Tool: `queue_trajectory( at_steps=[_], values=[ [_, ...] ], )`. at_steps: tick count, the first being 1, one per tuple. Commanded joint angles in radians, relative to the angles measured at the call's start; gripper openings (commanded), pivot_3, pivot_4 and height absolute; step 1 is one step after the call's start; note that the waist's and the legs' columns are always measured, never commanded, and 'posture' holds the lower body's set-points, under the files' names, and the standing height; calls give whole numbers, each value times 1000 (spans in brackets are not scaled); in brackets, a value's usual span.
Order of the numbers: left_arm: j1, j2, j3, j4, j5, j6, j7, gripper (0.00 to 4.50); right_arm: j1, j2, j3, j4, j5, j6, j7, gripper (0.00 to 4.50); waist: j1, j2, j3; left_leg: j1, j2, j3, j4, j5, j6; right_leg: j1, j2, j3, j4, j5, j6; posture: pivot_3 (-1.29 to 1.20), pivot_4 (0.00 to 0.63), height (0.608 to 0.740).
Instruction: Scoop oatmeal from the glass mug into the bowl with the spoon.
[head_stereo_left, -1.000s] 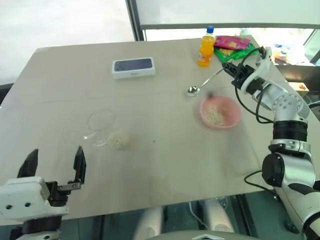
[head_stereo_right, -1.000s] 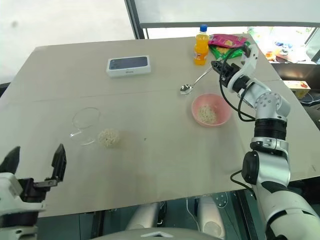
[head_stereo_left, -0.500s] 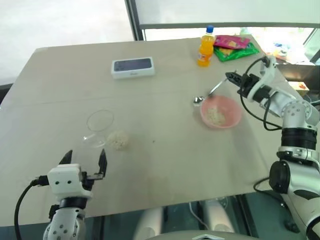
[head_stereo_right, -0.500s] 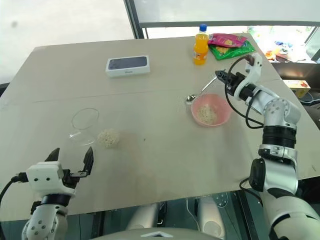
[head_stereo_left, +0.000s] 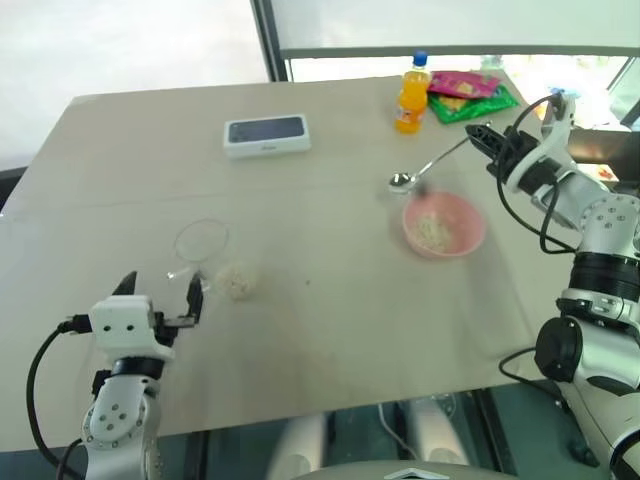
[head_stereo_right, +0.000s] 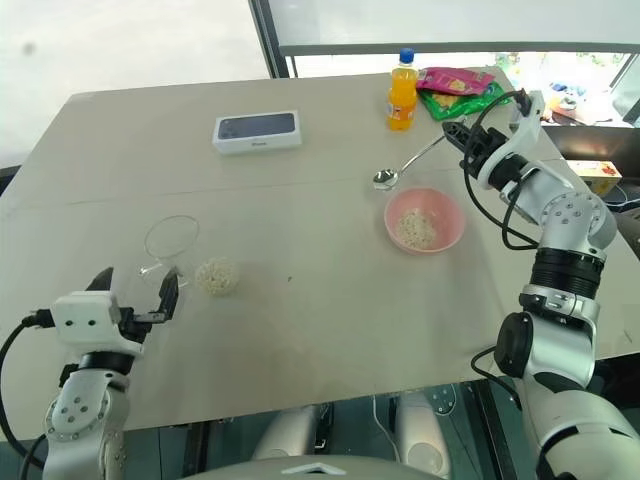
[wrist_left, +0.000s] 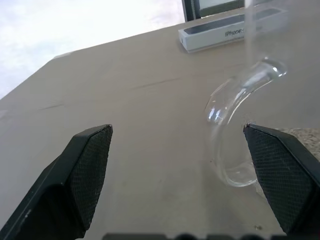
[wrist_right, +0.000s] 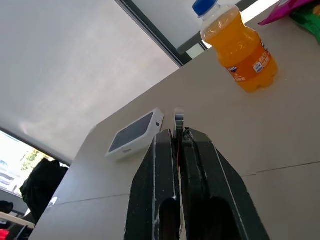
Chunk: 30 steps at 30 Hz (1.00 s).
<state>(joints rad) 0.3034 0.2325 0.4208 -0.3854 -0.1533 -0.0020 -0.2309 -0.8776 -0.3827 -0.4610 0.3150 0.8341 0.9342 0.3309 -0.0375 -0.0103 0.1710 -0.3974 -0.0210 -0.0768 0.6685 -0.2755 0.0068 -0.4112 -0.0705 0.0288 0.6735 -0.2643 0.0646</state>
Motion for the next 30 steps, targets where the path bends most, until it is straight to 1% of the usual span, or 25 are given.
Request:
queue_trajectory(
  at_steps=[1, 2, 3, 5, 6, 7, 8, 9, 10, 18, 21, 24, 27, 30],
  values=[
    [-11, 3, -6, 4, -3, -20, 10, 3287, -1, -12, -19, -59, 23, -7, -2, 0, 0, 0, 0, 0, 0, 0, 0, 0, 0, 0, 0, 0, 0, 0, 0, 0, 150, 740],
    [-15, 0, -9, 12, 3, -20, 14, 2889, 3, -12, -19, -63, 23, -7, -3, 0, 0, 0, 0, 0, 0, 0, 0, 0, 0, 0, 0, 0, 0, 0, 0, 0, 150, 740],
    [-17, -2, -12, 18, 6, -21, 16, 2240, 6, -11, -18, -67, 24, -6, -5, 0, 0, 0, 0, 0, 0, 0, 0, 0, 0, 0, 0, 0, 0, 0, 0, 0, 150, 740],
    [-24, -3, -22, 31, 14, -24, 21, 1491, 13, -11, -18, -76, 25, -4, -7, 0, 0, 0, 0, 0, 0, 0, 0, 0, 0, 0, 0, 0, 0, 0, 0, 0, 150, 740],
    [-28, -4, -27, 36, 16, -24, 25, 1041, 17, -11, -18, -81, 26, -3, -7, 0, 0, 0, 0, 0, 0, 0, 0, 0, 0, 0, 0, 0, 0, 0, 0, 0, 150, 740],
    [-35, -3, -35, 42, 20, -24, 27, 484, 19, -12, -18, -83, 27, -3, -8, 0, 0, 0, 0, 0, 0, 0, 0, 0, 0, 0, 0, 0, 0, 0, 0, 0, 150, 740],
    [-38, -2, -41, 45, 21, -26, 28, 131, 21, -12, -18, -85, 27, -3, -9, 0, 1, 1, -1, 0, 0, 0, 0, 0, 0, 0, 0, 0, 0, 0, 0, 0, 150, 740],
    [-47, 0, -48, 51, 24, -26, 32, 41, 23, -12, -17, -86, 26, -4, -9, 0, 1, 3, -2, 0, 1, 0, 0, 0, 0, 0, 0, 0, 0, 0, 0, 0, 150, 740],
    [-58, 1, -53, 58, 26, -24, 36, 41, 24, -12, -15, -87, 25, -6, -9, 0, -2, 5, -3, 1, 0, 0, 0, 0, 0, 0, 0, 0, 1, 0, 0, 0, 150, 740],
    [-160, 20, -105, 135, 18, -13, 24, 41, -3, -10, -14, -133, 53, 17, -31, 0, 3, 6, -4, 3, -1, 1, 0, 0, 0, 0, 0, 2, 4, 0, 0, 0, 150, 740],
    [-269, 29, -143, 204, 4, 7, 4, 41, -40, -4, -14, -178, 112, 74, -48, 0, 9, 7, -4, 3, -2, 0, 1, 0, 0, 0, 0, 1, 5, 0, 0, 0, 150, 740],
    [-435, 40, -180, 281, -25, 56, -32, 41, -87, 0, 13, -233, 161, 139, -65, 0, 24, 7, -4, 2, -2, 0, 1, 0, 0, 0, 0, 1, 5, 0, 0, 0, 150, 740],
    [-564, 66, -206, 331, -51, 119, -80, 41, -113, -21, 88, -278, 99, 137, -76, 0, 24, 6, -4, 0, -3, -1, 3, 0, 0, 0, 0, -2, 4, 0, 0, 0, 150, 740],
    [-691, 108, -262, 397, -48, 144, -166, 41, -142, -4, 138, -327, 88, 114, -64, 0, 19, 5, -4, -2, -3, -3, 2, 1, -1, -1, 0, -2, 2, 0, 0, 0, 150, 740]
  ],
)
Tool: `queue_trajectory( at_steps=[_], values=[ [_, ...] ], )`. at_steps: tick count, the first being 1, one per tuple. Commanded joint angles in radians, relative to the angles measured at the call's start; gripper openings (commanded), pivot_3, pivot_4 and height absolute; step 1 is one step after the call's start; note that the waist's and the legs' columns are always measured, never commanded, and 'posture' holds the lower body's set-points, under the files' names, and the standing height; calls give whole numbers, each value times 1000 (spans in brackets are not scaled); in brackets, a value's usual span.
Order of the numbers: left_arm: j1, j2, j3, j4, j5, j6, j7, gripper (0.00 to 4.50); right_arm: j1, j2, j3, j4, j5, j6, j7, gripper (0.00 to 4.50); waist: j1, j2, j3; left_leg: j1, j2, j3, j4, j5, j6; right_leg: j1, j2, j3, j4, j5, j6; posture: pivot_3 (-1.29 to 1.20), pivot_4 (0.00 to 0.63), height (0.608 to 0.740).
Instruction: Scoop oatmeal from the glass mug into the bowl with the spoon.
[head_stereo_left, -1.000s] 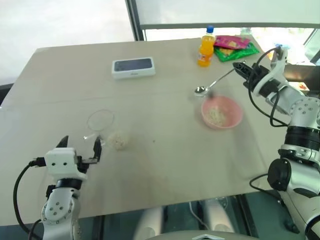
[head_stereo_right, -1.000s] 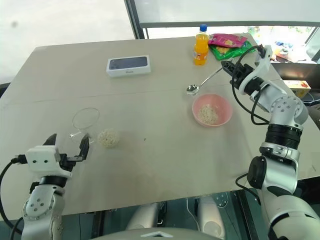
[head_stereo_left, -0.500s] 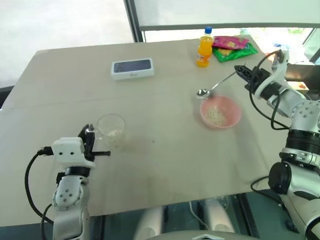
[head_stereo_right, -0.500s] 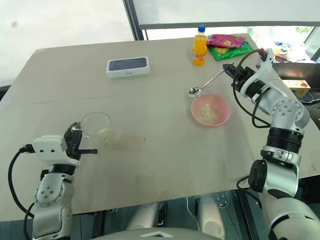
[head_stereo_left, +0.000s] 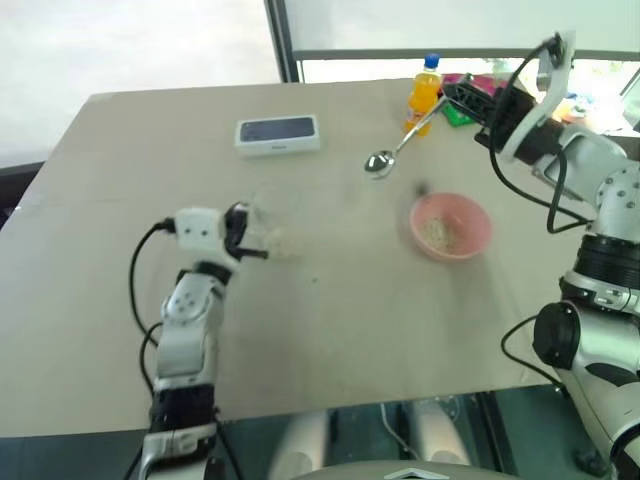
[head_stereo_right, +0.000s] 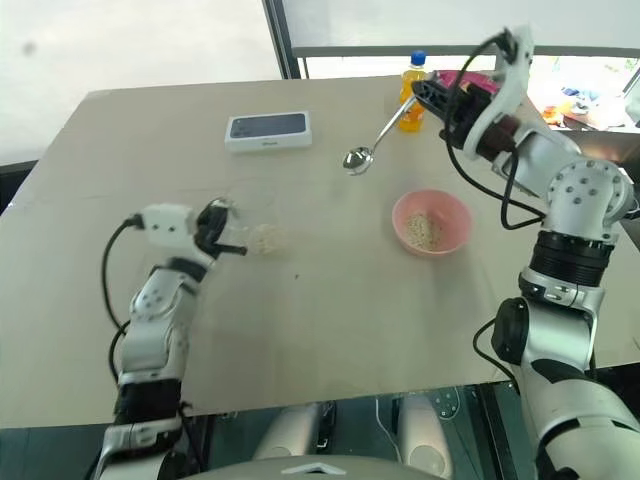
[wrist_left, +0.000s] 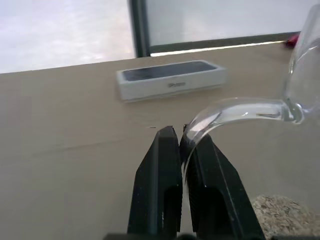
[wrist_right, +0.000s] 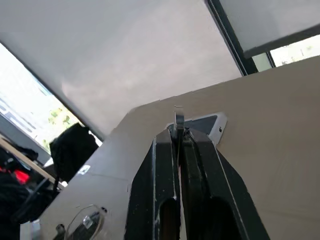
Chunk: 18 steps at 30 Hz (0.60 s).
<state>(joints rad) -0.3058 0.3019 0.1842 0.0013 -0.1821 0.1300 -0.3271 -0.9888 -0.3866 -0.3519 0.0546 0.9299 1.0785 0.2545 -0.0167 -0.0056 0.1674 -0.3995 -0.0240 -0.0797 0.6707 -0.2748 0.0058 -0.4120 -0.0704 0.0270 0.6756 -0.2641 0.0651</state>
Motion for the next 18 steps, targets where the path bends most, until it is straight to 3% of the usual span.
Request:
queue_trajectory(
  at_steps=[1, 9, 18],
  values=[
    [-117, 49, -42, 39, -16, 14, -95, 41, -32, 3, 51, -85, -17, -38, 22, 0, -4, 0, 0, 0, 0, 0, 0, 1, -2, -1, 0, 0, -1, 0, 0, 0, 150, 740],
    [-287, 70, -114, 236, -3, -9, -231, 41, -34, 28, 161, -120, -88, -106, 73, 0, -28, 0, 0, -2, 0, 1, -2, 2, -4, -2, 0, 1, -3, 0, 0, 0, 150, 740],
    [-376, 90, -109, 415, 19, -70, -252, 41, -101, 7, 141, -124, -90, -119, 103, 0, -25, 0, 0, -1, 0, 0, -1, 2, -4, -3, 0, 1, 0, 0, 0, 0, 150, 740]
  ],
)
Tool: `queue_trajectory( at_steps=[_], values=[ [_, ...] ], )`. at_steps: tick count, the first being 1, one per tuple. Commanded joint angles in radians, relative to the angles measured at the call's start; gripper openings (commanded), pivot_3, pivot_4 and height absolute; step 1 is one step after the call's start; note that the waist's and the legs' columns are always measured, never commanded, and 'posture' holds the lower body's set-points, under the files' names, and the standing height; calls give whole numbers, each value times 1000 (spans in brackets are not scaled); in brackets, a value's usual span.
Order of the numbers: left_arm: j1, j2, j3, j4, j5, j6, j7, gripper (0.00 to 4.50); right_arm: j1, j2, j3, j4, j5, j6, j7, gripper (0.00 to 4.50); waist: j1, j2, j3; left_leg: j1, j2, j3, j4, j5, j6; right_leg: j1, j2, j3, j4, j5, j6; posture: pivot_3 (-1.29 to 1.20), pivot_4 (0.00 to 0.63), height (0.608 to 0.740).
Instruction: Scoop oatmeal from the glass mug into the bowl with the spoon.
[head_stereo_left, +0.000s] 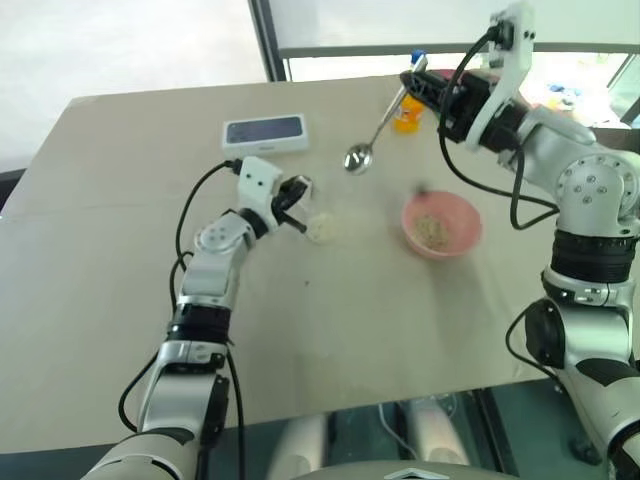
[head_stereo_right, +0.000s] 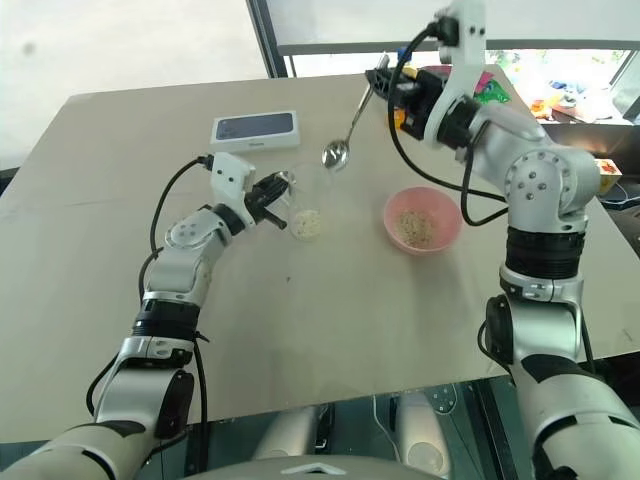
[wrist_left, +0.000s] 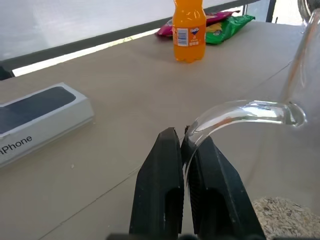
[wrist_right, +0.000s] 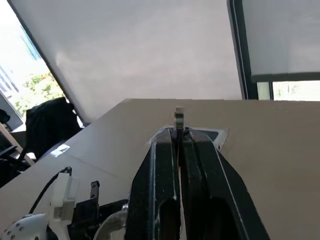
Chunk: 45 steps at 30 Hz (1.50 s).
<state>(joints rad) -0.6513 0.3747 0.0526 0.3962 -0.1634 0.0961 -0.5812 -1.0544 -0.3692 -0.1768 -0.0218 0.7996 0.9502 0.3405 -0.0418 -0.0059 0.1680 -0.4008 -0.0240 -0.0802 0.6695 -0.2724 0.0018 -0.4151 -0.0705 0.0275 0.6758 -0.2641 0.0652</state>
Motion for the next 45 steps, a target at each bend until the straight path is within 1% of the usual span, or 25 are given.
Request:
queue_trajectory(
  at_steps=[1, 4, 8, 9, 12, 14, 19, 26, 34, 37, 40, 42, 45],
  values=[
    [-35, 21, 19, 33, 5, -50, -3, 41, -37, -8, -34, -56, 50, 21, 17, 0, 0, 0, 0, 0, 0, 0, 0, 0, 0, 0, 0, 0, 0, 0, 0, 0, 150, 740],
    [-40, 17, 18, 50, 1, -68, -14, 41, -11, 3, 3, -108, 67, 54, 25, 0, -2, 0, 0, 0, 0, 0, 0, 0, 0, 0, 0, 0, 0, 0, 0, 0, 150, 740],
    [-57, 6, 11, 69, -3, -87, -24, 41, 45, 42, 84, -122, -7, 9, 20, 0, -1, 0, 0, 0, 0, 0, 0, 0, 0, 0, 0, 0, 1, 0, 0, 0, 150, 740],
    [-62, 6, 8, 73, 1, -94, -28, 41, 53, 43, 103, -118, -29, -1, 22, 0, -1, 0, 0, 0, 0, 0, 1, 0, 0, 0, 0, 0, 1, 0, 0, 0, 150, 740],
    [-86, 3, -4, 92, 9, -106, -41, 41, 91, 4, 254, -114, -177, -105, 98, 0, 1, 0, 0, 0, 0, 0, 1, 0, 0, 0, 0, 0, 2, 0, 0, 0, 150, 740],
    [-100, 7, -14, 107, 21, -128, -50, 41, 111, 9, 305, -105, -228, -147, 121, 0, 0, 0, 0, 0, -1, 0, 1, 0, 0, 0, 0, 0, 1, 0, 0, 0, 150, 740],
    [-123, 10, -24, 142, 37, -160, -62, 41, 152, 55, 354, -77, -281, -192, 161, 0, -3, 0, 0, 0, -1, 0, 1, 0, 0, 0, 0, 0, 1, 0, 0, 0, 150, 740],
    [-131, 6, -26, 158, 49, -182, -66, 41, 196, 104, 372, -67, -330, -211, 186, 0, -2, 0, 0, 0, -1, -1, 1, 0, 0, 0, 0, 0, 1, 0, 0, 0, 150, 740],
    [-134, -12, -32, 161, 56, -196, -65, 41, 227, 111, 413, -78, -403, -254, 218, 0, -2, 0, 0, 0, -1, -1, 1, 0, -1, 0, 0, 0, 1, 0, 0, 0, 150, 740],
    [-137, -16, -33, 165, 60, -204, -64, 41, 242, 133, 402, -88, -382, -213, 216, 0, -2, 0, 0, 0, -1, -1, 1, 0, -1, 0, 0, 0, 1, 0, 0, 0, 150, 740],
    [-136, -22, -34, 165, 63, -208, -59, 41, 250, 231, 278, -100, -257, -69, 136, 0, -1, -1, 0, 1, -1, -1, 1, 0, -1, 0, 0, 0, 2, 0, 0, 0, 150, 740],
    [-134, -25, -36, 164, 66, -211, -58, 41, 241, 262, 222, -98, -226, -17, 106, 0, 0, -1, 0, 1, -1, -2, 1, 0, -1, 0, 0, 0, 2, 0, 0, 0, 150, 740],
    [-126, -33, -41, 159, 70, -218, -59, 41, 202, 305, 83, -57, -153, 68, 34, 0, 0, -1, 0, 1, -1, -2, 1, 1, -1, 0, 0, 0, 2, 0, 0, 0, 150, 740]
  ],
)
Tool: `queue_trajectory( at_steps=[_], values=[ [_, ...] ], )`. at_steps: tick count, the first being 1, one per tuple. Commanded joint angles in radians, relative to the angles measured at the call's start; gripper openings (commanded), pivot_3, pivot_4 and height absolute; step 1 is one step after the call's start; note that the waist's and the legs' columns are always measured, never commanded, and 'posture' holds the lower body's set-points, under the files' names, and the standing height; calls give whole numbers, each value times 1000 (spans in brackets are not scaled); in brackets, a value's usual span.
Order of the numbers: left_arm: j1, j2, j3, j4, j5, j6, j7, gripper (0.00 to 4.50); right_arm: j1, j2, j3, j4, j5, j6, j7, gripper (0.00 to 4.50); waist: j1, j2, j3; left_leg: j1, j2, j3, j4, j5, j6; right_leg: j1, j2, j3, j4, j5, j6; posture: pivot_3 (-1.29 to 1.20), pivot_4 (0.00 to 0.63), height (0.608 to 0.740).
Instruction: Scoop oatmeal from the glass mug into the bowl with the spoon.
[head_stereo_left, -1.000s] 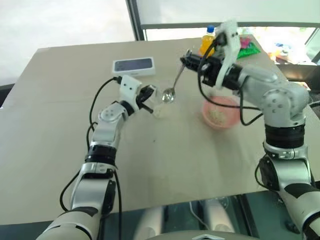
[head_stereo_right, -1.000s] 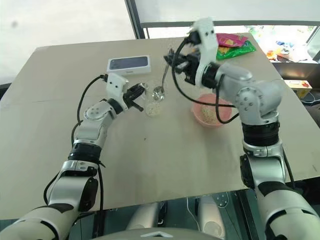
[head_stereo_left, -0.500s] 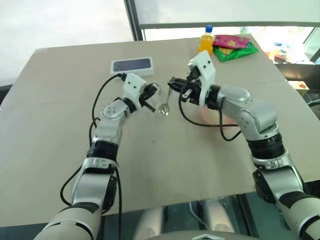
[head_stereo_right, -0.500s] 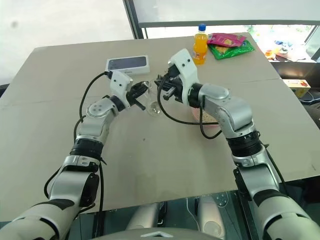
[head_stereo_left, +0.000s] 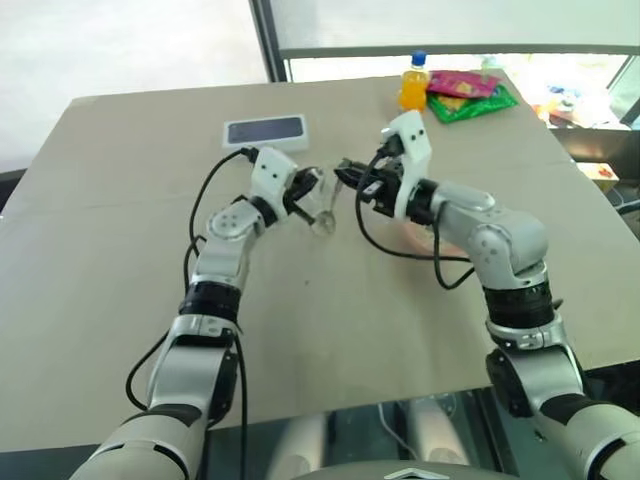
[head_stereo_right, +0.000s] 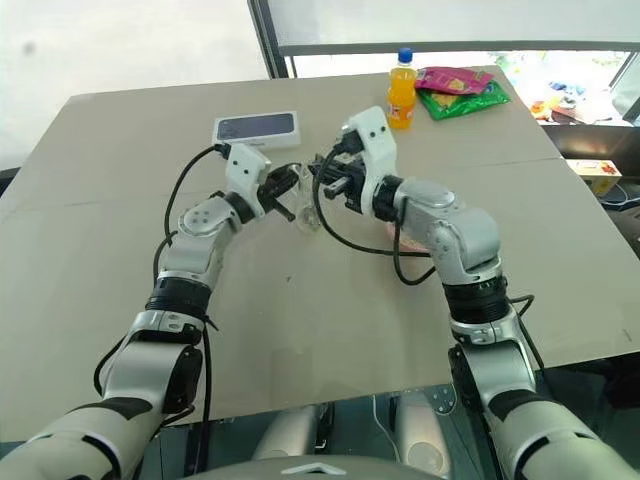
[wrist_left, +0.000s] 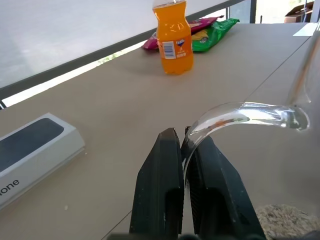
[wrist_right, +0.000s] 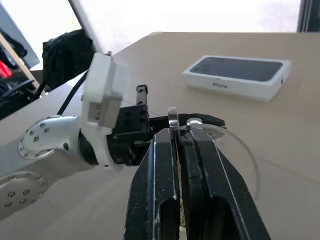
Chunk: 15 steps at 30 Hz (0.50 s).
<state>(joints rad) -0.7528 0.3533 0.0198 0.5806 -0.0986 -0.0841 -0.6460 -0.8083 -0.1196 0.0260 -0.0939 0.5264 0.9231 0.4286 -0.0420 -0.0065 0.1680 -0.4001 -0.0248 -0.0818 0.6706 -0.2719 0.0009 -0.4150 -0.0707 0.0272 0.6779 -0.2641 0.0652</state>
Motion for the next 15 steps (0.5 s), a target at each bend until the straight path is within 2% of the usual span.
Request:
queue_trajectory(
  at_steps=[1, 7, 15],
  values=[
    [-23, -13, -11, -23, 8, -44, 6, 41, -56, 65, -161, 26, 146, 123, -73, 0, 0, 0, 0, 0, 0, 0, 0, 0, 0, 0, 0, 0, 0, 0, 0, 0, 150, 740],
    [-23, -33, -19, 4, 16, -73, 5, 41, -134, 73, -377, 102, 262, 245, -188, 0, 0, 0, 0, 0, 0, 0, 0, 0, 0, 0, 0, 0, 0, 0, 0, 0, 150, 740],
    [-54, -70, -22, 93, 41, -154, 40, 41, -232, -16, -602, 202, 371, 325, -328, 0, 3, 0, 0, 0, 0, 1, 0, 0, 0, 0, 0, 0, 1, 0, 0, 0, 150, 740]
  ],
)
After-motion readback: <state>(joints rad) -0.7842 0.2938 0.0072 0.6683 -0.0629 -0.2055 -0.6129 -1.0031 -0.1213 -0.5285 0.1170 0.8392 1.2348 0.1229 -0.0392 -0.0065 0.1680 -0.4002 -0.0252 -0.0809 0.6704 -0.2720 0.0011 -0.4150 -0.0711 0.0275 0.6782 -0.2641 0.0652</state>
